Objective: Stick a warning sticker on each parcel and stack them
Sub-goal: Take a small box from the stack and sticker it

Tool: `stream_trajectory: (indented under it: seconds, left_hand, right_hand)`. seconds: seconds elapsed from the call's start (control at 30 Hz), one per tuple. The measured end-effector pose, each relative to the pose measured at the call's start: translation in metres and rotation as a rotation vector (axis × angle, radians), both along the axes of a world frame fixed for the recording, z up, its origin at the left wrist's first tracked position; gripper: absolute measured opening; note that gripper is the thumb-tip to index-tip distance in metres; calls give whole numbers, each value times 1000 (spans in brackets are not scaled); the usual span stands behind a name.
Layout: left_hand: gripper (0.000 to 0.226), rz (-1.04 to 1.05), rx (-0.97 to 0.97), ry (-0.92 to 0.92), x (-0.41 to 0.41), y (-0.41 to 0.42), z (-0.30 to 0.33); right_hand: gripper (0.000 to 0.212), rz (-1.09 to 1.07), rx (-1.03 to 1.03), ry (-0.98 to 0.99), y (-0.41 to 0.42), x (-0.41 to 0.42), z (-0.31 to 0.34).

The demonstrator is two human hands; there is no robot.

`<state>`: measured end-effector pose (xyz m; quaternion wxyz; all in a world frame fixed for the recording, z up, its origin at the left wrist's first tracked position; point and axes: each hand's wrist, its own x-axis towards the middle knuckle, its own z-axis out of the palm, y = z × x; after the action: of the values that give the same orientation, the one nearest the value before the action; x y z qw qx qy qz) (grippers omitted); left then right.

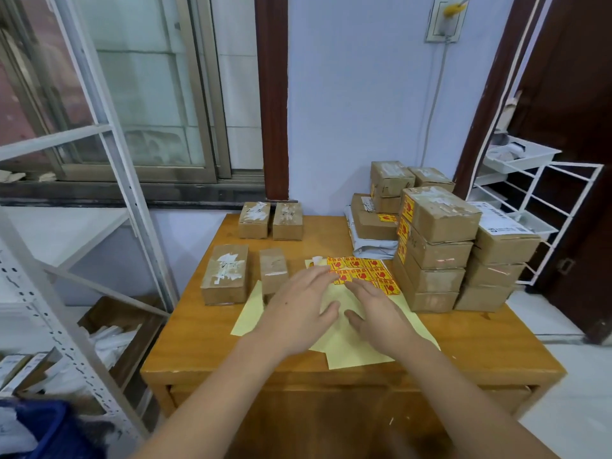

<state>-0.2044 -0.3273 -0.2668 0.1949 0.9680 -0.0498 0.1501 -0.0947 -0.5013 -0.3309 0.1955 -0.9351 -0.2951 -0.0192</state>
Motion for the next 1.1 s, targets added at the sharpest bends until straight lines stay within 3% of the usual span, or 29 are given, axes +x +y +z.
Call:
stream_trajectory:
  seconds: [0.2, 0.33, 0.5, 0.73, 1.1]
  left_hand:
    - [54, -108, 115, 154, 30, -37, -28]
    - [47, -62, 101, 225, 58, -41, -53]
    - [52, 23, 92, 231, 74, -38, -76]
    - [52, 44, 64, 178, 76, -36, -89]
    - [50, 52, 37, 146, 76, -36, -93]
  right_hand:
    - [61, -53, -16, -16, -27, -1, -10]
    - [55, -55, 10, 19, -34, -8, -17]
    - [43, -13, 44, -3, -41, -2, -19]
    - [37, -134, -90, -110, -22, 34, -5]
    - [24, -259, 58, -111, -9, 41, -34]
